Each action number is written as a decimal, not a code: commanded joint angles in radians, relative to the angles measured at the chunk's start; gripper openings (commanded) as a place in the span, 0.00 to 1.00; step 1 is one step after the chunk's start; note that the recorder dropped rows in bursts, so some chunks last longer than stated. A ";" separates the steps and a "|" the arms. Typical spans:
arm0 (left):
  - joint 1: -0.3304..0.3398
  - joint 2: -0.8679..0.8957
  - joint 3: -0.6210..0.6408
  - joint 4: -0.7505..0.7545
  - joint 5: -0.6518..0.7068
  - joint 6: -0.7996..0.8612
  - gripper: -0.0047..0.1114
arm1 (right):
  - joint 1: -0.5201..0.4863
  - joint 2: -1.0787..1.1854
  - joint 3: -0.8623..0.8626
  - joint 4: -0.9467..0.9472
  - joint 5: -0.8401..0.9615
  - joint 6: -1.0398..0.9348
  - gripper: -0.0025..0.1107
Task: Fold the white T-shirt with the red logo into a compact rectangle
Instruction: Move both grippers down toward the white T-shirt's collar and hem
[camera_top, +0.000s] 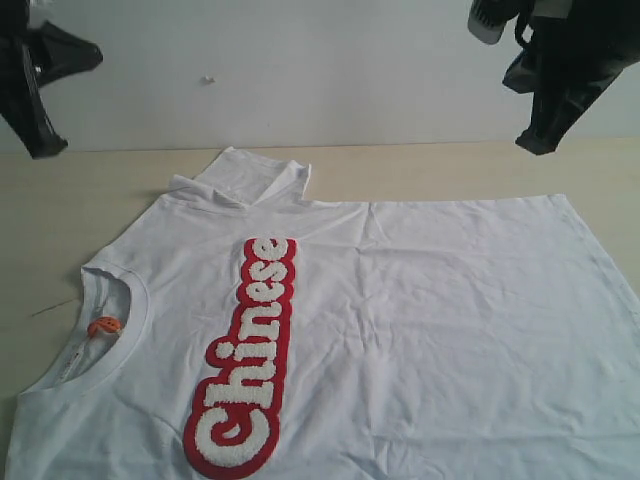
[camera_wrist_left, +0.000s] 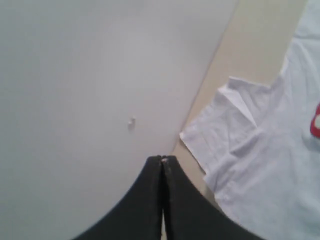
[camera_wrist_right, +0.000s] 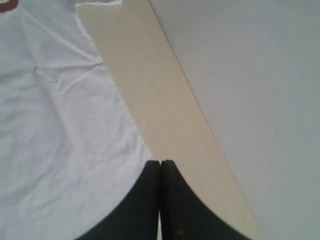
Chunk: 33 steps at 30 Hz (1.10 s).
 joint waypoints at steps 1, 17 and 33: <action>-0.008 0.033 0.056 -0.006 0.047 0.102 0.04 | 0.002 0.017 -0.007 -0.012 0.007 -0.061 0.02; -0.128 0.061 0.174 -0.006 0.140 0.308 0.04 | 0.002 0.018 -0.007 -0.012 0.009 -0.116 0.02; -0.128 0.049 0.174 -0.006 0.215 0.243 0.04 | 0.002 0.018 -0.005 0.005 0.016 -0.306 0.02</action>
